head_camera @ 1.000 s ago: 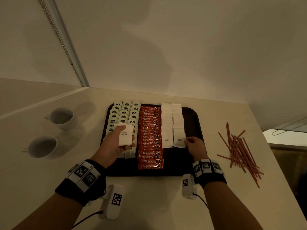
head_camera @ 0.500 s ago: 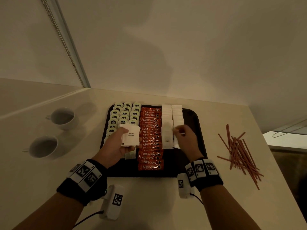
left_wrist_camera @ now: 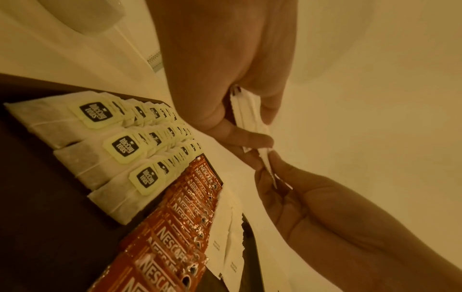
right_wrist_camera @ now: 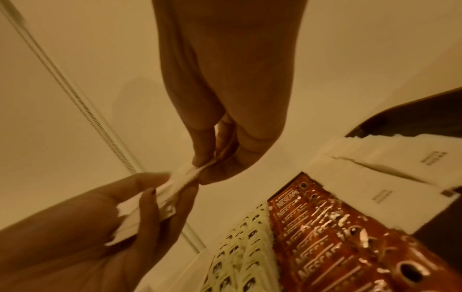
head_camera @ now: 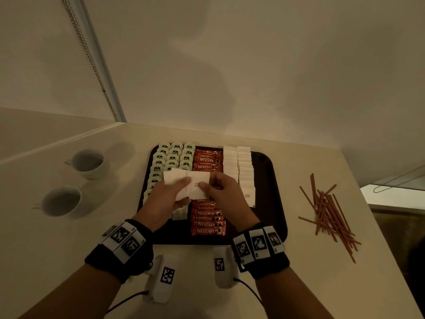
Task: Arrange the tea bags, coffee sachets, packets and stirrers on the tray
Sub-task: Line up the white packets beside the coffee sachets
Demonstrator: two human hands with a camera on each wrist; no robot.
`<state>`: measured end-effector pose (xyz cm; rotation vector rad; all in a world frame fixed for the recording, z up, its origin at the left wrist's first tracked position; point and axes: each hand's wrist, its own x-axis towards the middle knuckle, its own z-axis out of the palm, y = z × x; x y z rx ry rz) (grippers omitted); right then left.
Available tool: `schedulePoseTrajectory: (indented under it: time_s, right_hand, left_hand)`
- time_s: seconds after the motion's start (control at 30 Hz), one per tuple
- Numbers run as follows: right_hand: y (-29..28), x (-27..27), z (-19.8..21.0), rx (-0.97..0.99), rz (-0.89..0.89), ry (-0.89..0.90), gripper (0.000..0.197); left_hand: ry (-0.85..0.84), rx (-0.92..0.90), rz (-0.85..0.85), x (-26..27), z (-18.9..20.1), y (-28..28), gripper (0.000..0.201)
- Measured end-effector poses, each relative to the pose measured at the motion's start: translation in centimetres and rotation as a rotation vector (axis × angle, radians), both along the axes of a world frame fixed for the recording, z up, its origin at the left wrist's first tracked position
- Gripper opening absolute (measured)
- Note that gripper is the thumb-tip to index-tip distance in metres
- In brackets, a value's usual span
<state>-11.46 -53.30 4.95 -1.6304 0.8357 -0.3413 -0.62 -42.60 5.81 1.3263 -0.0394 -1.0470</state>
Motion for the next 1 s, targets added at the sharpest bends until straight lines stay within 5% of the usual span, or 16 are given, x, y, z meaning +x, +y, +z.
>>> schedulePoseTrajectory:
  time_s: [0.17,0.33,0.6,1.0]
  right_hand:
    - [-2.9,-3.1,-1.1,0.208,-0.17,-0.072,0.022]
    - [-6.3,-6.8,-4.8,-0.05,-0.346,0.252,0.023]
    - [-6.5,-7.4,-8.5,-0.076,-0.313,0.419,0.018]
    - [-5.8,-5.7,-8.5,-0.22,-0.28,0.492,0.023]
  left_hand:
    - [0.216,-0.091,0.022,0.9,0.0,0.6,0.02]
    - [0.232,-0.123,0.041,1.7,-0.6,1.3,0.034]
    - [0.232,-0.12,0.032,1.6,-1.0,1.4,0.04]
    - [0.26,-0.127,0.02,1.7,-1.0,1.7,0.031]
